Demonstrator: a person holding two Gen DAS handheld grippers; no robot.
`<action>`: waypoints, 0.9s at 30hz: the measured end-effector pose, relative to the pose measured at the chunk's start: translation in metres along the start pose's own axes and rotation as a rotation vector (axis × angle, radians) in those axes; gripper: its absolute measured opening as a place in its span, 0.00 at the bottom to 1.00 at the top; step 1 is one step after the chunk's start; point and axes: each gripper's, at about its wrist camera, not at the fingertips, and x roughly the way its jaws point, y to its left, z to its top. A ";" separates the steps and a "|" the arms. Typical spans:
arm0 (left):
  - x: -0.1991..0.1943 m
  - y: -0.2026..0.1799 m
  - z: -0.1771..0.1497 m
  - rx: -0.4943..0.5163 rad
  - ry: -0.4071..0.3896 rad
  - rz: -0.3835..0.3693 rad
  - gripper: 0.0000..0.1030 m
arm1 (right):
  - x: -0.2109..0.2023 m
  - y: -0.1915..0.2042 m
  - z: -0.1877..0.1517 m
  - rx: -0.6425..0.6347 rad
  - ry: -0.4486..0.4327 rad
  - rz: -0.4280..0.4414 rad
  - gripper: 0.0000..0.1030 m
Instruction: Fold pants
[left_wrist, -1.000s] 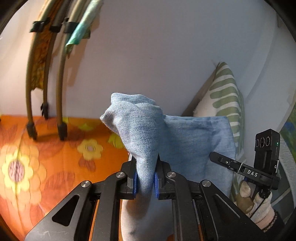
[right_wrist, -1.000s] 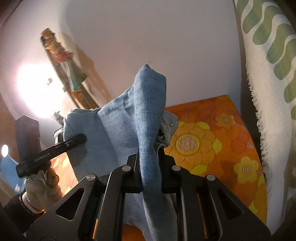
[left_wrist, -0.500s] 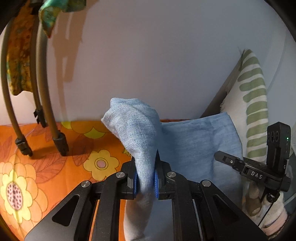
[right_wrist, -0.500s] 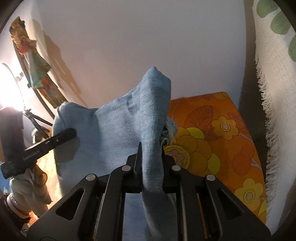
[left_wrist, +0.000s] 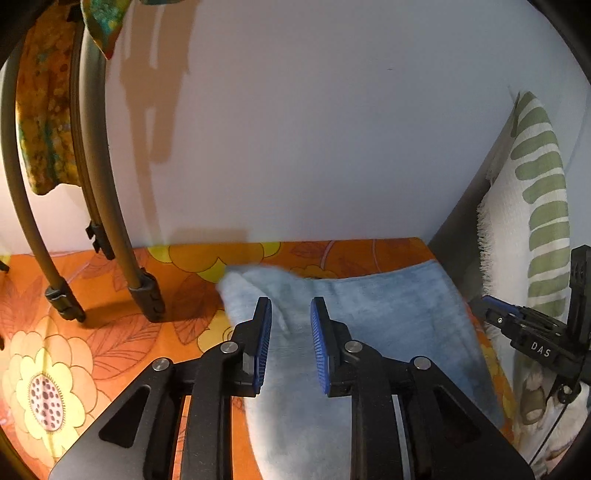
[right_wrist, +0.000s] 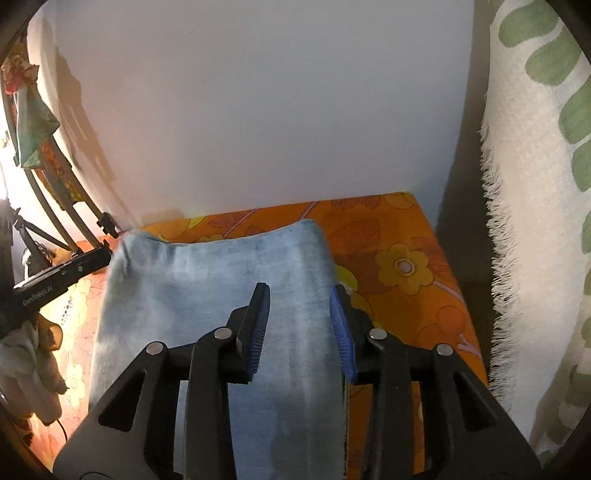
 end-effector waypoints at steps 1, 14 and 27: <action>-0.004 0.001 0.000 0.001 -0.006 -0.001 0.19 | -0.002 0.001 0.000 -0.007 -0.002 -0.006 0.35; -0.061 -0.017 -0.009 0.019 -0.021 -0.055 0.19 | -0.052 0.024 -0.015 -0.038 -0.030 -0.010 0.35; -0.150 -0.049 -0.052 0.085 -0.076 -0.068 0.41 | -0.137 0.052 -0.062 -0.134 -0.097 -0.049 0.56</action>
